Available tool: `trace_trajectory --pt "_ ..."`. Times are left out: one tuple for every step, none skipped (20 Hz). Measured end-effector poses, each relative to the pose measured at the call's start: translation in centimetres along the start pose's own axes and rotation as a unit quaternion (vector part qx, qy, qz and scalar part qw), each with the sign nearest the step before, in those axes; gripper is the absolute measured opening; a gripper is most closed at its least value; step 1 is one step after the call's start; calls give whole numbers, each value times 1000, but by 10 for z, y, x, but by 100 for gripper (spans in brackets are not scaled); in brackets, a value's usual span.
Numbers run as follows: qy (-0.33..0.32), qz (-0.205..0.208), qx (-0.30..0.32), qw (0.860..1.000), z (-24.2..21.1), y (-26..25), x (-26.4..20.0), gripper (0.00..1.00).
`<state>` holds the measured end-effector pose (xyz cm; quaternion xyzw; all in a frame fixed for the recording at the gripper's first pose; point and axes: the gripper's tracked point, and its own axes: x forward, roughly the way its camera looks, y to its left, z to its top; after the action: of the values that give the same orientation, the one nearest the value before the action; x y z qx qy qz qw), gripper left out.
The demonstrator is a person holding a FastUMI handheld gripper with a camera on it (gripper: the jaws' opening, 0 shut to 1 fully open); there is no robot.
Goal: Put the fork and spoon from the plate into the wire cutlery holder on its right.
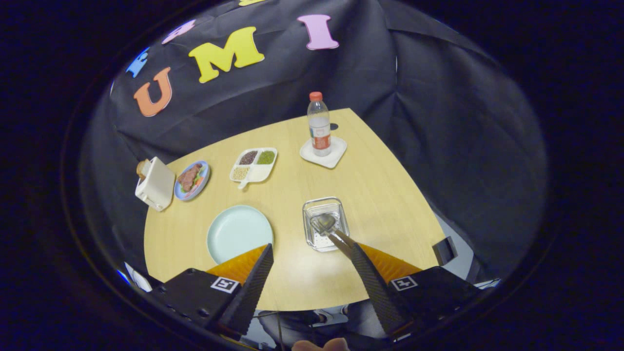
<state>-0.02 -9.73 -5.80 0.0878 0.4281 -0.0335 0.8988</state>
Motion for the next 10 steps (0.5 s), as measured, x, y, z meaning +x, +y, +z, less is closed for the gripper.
trace_trajectory --pt "-21 7 2 1000 4 6 -3 96" --pt "-44 14 6 999 10 12 -6 97" --pt "-67 19 6 998 14 15 -9 96" --pt "-94 23 4 995 21 19 -12 97" --pt "-126 29 0 992 25 25 -18 96" --pt "-160 32 -9 986 32 29 -22 96" --pt "-203 27 -21 979 39 30 -28 97" --pt "-238 21 -36 970 45 32 -34 97" --pt "-276 16 -53 959 47 36 -44 96" --pt "-310 14 -69 948 49 42 -56 96"
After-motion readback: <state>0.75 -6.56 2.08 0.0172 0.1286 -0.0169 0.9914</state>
